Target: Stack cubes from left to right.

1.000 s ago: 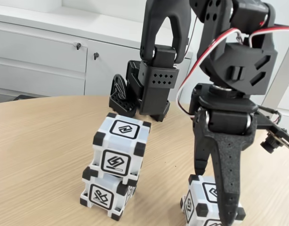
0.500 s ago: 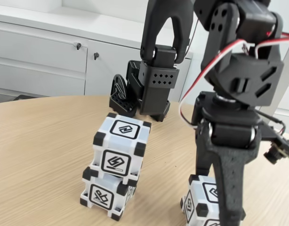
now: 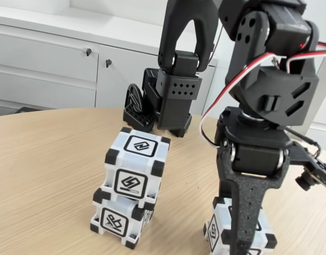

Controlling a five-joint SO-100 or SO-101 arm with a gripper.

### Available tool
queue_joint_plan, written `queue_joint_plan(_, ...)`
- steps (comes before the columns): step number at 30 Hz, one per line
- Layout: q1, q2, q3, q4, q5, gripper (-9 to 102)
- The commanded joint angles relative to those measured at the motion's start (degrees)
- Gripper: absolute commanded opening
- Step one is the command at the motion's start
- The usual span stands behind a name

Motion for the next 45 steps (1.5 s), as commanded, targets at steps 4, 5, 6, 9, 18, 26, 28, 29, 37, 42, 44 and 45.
queue_joint_plan(4, 0.62, 0.18, -2.46, -0.62, 1.76, 26)
queue_joint_plan(5, 0.62, 0.18, -2.46, -0.62, 1.85, 25)
queue_joint_plan(6, 0.62, 0.18, -2.46, -0.62, 1.85, 24)
queue_joint_plan(9, 0.62, 0.18, -2.46, -0.62, 1.85, 24)
queue_joint_plan(18, 0.62, 0.88, -2.37, -0.53, 1.76, 13)
queue_joint_plan(26, 0.70, 1.32, -2.11, -0.53, 2.11, 11)
queue_joint_plan(28, 0.70, 1.32, -2.37, -0.35, 2.11, 11)
queue_joint_plan(29, 0.70, 1.41, -2.37, 0.00, 2.20, 11)
queue_joint_plan(37, 0.70, 9.14, -1.76, 0.26, 2.72, 12)
queue_joint_plan(42, 0.62, 14.41, -1.49, 0.35, 2.64, 11)
queue_joint_plan(44, 0.70, 16.26, -1.49, 0.44, 2.37, 11)
queue_joint_plan(45, 0.62, 17.31, -1.41, 0.44, 2.29, 11)
